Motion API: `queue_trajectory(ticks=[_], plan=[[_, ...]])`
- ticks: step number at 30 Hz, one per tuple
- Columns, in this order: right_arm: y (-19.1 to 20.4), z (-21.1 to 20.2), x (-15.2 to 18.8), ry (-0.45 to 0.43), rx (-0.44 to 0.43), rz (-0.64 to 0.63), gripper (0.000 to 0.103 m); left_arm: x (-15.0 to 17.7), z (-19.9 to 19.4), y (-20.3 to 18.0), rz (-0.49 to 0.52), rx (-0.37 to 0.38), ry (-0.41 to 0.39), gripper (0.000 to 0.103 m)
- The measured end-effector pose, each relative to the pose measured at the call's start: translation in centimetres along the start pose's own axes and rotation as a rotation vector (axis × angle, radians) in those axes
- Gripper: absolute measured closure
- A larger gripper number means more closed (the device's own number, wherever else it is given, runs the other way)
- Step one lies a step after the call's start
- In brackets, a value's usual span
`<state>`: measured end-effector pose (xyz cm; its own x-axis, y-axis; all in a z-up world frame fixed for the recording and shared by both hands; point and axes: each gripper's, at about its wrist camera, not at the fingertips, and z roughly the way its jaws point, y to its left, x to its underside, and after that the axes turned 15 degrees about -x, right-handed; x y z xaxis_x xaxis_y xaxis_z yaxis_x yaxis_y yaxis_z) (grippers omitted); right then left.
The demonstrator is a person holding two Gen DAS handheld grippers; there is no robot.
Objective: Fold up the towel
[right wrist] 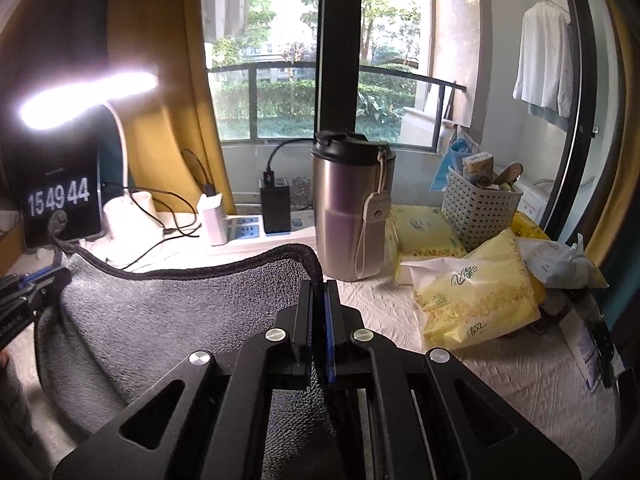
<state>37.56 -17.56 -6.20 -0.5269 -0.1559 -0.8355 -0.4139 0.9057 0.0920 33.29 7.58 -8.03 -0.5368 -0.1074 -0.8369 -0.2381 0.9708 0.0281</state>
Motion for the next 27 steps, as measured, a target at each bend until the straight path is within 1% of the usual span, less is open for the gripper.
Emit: queue_trajectory(ticks=[6, 11, 17, 20, 22, 24, 26, 27], plan=[[-1.3, 2.1, 0.7, 0.036, 0.010, 0.026, 0.098, 0.4, 2.6, 0.2, -0.016, -0.022, 0.053, 0.091], [-1.6, 4.4, 1.3, 0.078, -0.016, 0.038, 0.098, 0.9, 4.3, 0.0, -0.010, -0.030, 0.091, 0.091], [-1.5, 6.4, 2.1, 0.143, -0.010, 0.031, 0.098, 1.0, 4.7, 0.0, 0.001, -0.027, 0.116, 0.090], [-1.6, 7.0, 2.4, 0.176, 0.003, 0.030, 0.098, 1.1, 4.7, -0.3, 0.013, -0.037, 0.130, 0.084], [-1.7, 7.2, 2.6, 0.184, 0.018, 0.032, 0.097, 1.1, 4.8, -0.3, 0.015, -0.052, 0.137, 0.084], [-1.7, 7.4, 2.7, 0.198, 0.034, 0.031, 0.090, 1.1, 4.7, -0.3, 0.019, -0.072, 0.137, 0.084], [-1.8, 7.3, 2.8, 0.202, 0.042, 0.035, 0.065, 1.0, 4.6, -0.2, 0.016, -0.081, 0.134, 0.084], [-1.8, 7.3, 2.8, 0.201, 0.044, 0.036, 0.062, 1.0, 4.5, -0.1, 0.015, -0.087, 0.133, 0.083]])
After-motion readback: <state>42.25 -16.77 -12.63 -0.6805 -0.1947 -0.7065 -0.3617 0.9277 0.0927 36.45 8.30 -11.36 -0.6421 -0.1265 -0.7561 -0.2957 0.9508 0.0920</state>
